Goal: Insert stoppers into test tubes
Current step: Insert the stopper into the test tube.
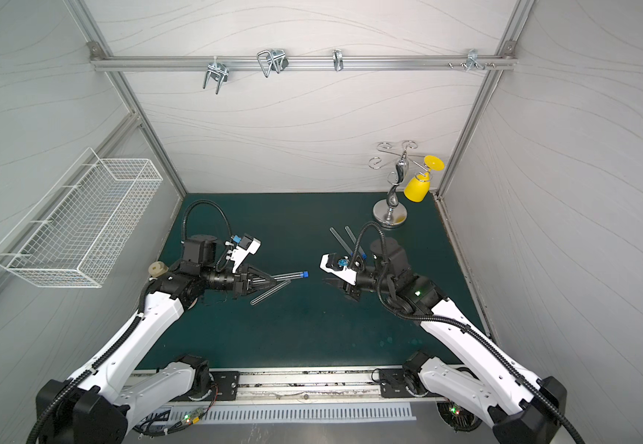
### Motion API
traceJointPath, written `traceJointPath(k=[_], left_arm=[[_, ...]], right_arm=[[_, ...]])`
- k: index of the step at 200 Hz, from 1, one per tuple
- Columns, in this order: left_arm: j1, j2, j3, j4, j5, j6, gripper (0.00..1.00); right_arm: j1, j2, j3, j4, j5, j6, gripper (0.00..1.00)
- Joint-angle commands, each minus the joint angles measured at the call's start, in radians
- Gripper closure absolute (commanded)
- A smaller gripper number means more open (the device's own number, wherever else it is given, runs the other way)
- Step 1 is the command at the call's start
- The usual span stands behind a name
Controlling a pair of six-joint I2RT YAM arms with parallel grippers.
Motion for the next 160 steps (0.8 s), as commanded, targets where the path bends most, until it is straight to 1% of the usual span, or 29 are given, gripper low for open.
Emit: traceJointPath(k=[1, 22, 65, 124, 160], left_arm=[[0.002, -0.014, 0.014, 0.077, 0.061, -0.046, 1.0], [0.003, -0.013, 0.014, 0.09, 0.073, -0.06, 1.0], [0.002, -0.013, 0.006, 0.098, 0.088, -0.062, 1.0], [0.002, -0.011, 0.008, 0.107, 0.093, -0.073, 1.0], [0.001, -0.011, 0.008, 0.108, 0.093, -0.071, 1.0]], right_arm=[[-0.021, -0.016, -0.039, 0.141, -0.12, 0.045, 0.64], [-0.023, -0.004, -0.051, 0.172, -0.146, 0.049, 0.64], [-0.02, 0.032, -0.054, 0.226, -0.205, 0.054, 0.68], [0.007, 0.092, -0.026, 0.227, -0.206, 0.056, 0.75], [0.018, 0.112, -0.01, 0.217, -0.203, 0.046, 0.76]])
